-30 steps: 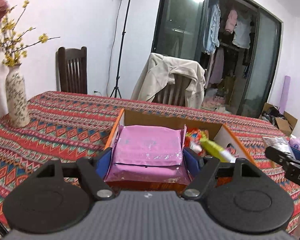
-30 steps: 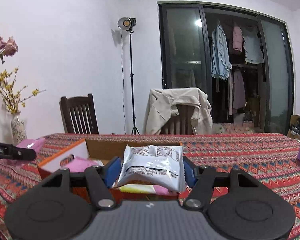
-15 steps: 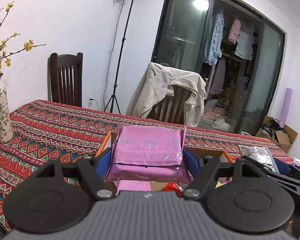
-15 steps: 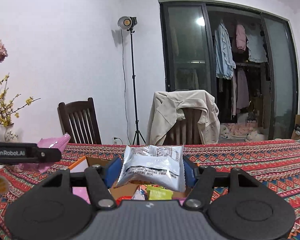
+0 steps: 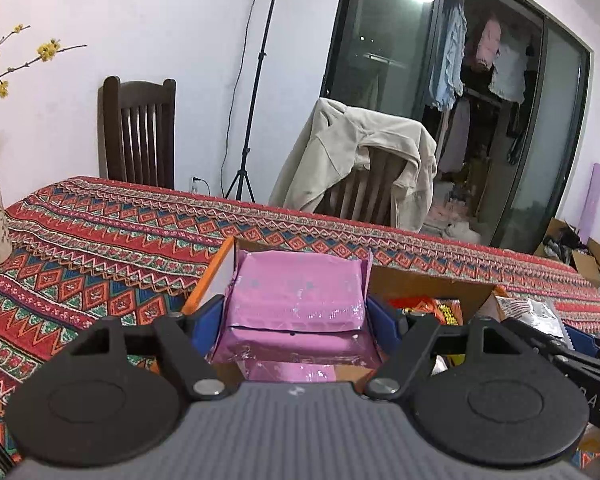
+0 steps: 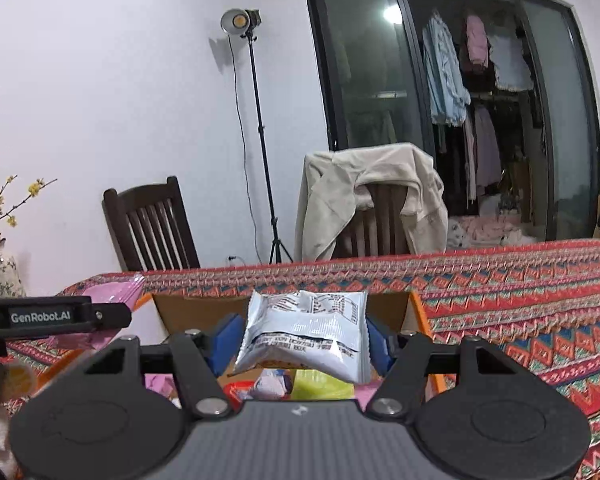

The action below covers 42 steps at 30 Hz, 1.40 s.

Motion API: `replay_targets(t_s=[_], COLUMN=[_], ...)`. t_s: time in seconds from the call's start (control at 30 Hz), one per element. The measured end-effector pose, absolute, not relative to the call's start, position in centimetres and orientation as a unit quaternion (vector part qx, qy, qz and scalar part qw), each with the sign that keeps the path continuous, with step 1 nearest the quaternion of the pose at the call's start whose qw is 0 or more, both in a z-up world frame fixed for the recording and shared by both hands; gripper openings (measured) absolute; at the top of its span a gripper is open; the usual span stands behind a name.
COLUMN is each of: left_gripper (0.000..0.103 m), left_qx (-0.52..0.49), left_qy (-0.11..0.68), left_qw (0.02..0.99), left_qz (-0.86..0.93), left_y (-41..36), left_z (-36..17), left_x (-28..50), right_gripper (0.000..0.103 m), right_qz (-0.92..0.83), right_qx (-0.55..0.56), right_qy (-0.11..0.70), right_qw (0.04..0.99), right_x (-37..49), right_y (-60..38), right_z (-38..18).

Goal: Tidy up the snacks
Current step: 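Lift both held packets and carry them over the box, then open both grippers to drop the packets into the box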

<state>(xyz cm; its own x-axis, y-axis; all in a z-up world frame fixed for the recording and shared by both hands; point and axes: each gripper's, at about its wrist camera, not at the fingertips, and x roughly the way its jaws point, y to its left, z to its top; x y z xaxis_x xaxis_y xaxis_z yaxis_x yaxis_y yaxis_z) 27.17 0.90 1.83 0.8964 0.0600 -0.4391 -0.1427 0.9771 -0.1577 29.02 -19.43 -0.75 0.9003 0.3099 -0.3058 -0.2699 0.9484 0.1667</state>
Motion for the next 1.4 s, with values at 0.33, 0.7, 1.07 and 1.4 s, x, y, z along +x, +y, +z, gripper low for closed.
replay_targets(t_s=[0.33,0.7,1.07,1.4], left_gripper=[0.103,0.103,0.103,0.103], left_qx=[-0.108,-0.105,-0.112,-0.088], left_qy=[0.205,0.206,0.198,0.237], left_qw=[0.971,0.972,0.973,0.967], left_qz=[0.048,0.048,0.040,0.034], left_y=[1.3,1.1,1.0,0.9], left_z=[1.2,1.7,4.8,4.0], left_x=[26.5,25.5,21.3,17.5], right_gripper=[0.095,0.103,0.103,0.103], right_qz=[0.140,0.142,0.136,0.129], right_qx=[0.053,0.053,0.065,0.050], right_qy=[0.178,0.174,0.163,0.182], right_qw=[0.973,0.973,0.975,0.974], right_x=[28.9,27.6,24.6,19.2], right_y=[-19.4,-19.7,-21.0,-22.5], right_z=[-1.7,-1.3,0.4,0.2])
